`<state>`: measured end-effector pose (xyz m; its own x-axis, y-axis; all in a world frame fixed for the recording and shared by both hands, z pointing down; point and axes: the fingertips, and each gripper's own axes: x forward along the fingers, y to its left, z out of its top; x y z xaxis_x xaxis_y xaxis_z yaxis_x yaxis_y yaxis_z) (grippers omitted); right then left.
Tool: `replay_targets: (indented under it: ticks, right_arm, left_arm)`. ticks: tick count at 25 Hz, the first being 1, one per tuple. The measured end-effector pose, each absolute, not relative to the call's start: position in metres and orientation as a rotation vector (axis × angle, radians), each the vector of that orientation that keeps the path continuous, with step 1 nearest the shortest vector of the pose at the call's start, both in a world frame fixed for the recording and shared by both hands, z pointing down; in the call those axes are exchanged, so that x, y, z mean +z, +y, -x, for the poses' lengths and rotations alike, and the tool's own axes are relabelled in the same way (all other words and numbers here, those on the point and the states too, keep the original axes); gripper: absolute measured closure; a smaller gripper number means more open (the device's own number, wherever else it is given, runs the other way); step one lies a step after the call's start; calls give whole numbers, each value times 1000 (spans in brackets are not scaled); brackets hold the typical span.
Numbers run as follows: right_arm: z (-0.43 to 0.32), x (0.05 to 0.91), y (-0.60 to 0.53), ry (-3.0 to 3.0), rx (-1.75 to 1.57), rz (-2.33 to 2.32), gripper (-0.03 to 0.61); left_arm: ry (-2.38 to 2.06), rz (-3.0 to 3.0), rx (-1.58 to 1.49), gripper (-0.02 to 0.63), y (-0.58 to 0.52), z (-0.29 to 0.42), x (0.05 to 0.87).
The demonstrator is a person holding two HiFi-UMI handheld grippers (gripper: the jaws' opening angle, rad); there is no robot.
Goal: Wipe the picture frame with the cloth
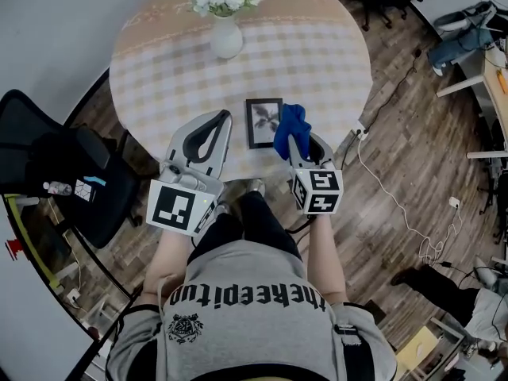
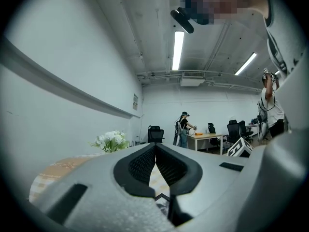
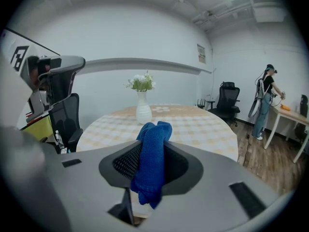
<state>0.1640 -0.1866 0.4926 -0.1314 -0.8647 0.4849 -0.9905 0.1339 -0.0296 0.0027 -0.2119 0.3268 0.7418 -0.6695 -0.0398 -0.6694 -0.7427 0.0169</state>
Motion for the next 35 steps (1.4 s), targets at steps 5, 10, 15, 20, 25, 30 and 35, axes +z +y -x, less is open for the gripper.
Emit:
replay_targets:
  ticks: [5, 10, 15, 20, 25, 30, 35]
  right_arm:
    - [-159, 459, -179, -2102, 426, -1851, 462]
    - [-153, 431, -170, -2131, 367, -1899, 462]
    - [-146, 408, -162, -2161, 314, -1939, 462]
    - [-140, 390, -153, -2186, 271, -1965, 462]
    - [-133, 378, -146, -2212, 241, -1984, 462]
    - [-125, 367, -140, -2235, 204, -2001, 462]
    - [-119, 355, -130, -2253, 170, -2020, 460]
  left_arm:
    - [-1080, -2974, -88, 597, -201, -5, 321]
    - [-1033, -2997, -99, 597, -191, -6, 317]
    - [-991, -3023, -110, 597, -182, -7, 314]
    - [-966, -3038, -113, 597, -174, -5, 312]
    - [-943, -3051, -108, 597, -165, -4, 311]
    - [-926, -3067, -113, 597, -156, -1, 308]
    - [-918, -3078, -120, 597, -145, 5, 305]
